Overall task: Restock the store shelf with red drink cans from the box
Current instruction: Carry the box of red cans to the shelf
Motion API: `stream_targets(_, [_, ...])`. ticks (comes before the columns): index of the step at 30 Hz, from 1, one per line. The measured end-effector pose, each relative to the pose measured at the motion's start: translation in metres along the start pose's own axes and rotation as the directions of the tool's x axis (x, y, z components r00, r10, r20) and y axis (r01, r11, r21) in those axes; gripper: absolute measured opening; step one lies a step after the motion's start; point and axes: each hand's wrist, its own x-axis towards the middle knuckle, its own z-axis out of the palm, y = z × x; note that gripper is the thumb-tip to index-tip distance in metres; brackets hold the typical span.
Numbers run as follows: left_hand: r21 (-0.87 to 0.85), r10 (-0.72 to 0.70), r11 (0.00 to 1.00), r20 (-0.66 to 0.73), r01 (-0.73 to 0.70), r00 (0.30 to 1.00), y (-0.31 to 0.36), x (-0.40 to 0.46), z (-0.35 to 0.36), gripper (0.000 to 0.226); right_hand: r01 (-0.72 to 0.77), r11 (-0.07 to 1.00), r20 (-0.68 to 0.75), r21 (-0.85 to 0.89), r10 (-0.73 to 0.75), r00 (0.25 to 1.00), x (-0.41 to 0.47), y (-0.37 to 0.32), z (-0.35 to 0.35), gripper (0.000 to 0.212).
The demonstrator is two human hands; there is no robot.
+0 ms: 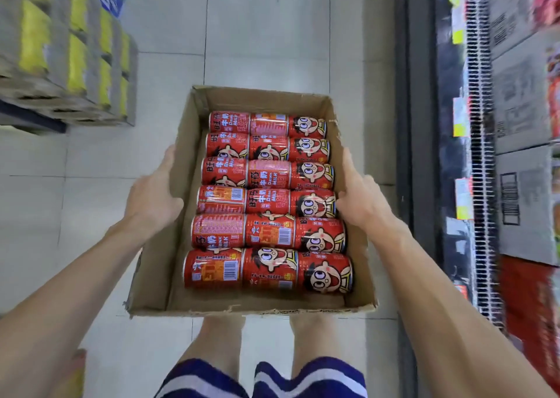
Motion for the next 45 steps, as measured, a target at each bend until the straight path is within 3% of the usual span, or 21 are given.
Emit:
stream_targets(9, [0.021,0.103,0.995,-0.071,-0.102,0.992,0.057,-0.094,-0.154,0.102,0.023,0.997,-0.141,-0.076,-0.034,0.989,-0.154,-0.068,-0.148,0.091])
stream_targets(13, [0.081,0.126,0.990,-0.187,-0.112,0.974,0.068,-0.131,-0.208,0.101,0.096,0.992,-0.193,-0.080,-0.110,0.975,-0.192,-0.077,-0.184,0.091])
stream_targets(22, [0.017,0.200,0.976,-0.466,-0.217,0.862,0.123,-0.183,-0.247,0.107,0.179,0.974,-0.411,-0.142,-0.222,0.884,-0.228,-0.076,-0.252,0.089])
stream_targets(29, [-0.046,0.189,0.963,-0.585,-0.265,0.789,0.175,-0.209,-0.255,0.107,0.220,0.957,-0.495,-0.188,-0.286,0.820,-0.246,-0.060,-0.297,0.098])
stream_targets(37, [-0.048,0.181,0.968,-0.545,-0.246,0.819,0.207,-0.153,-0.266,0.108,0.189,0.963,-0.544,-0.194,-0.266,0.796,-0.185,-0.057,-0.319,0.095])
stream_targets(45, [-0.069,0.241,0.947,-0.499,-0.315,0.832,0.245,-0.035,-0.315,0.100,0.160,0.956,-0.567,-0.246,-0.276,0.776,-0.098,-0.115,-0.378,0.097])
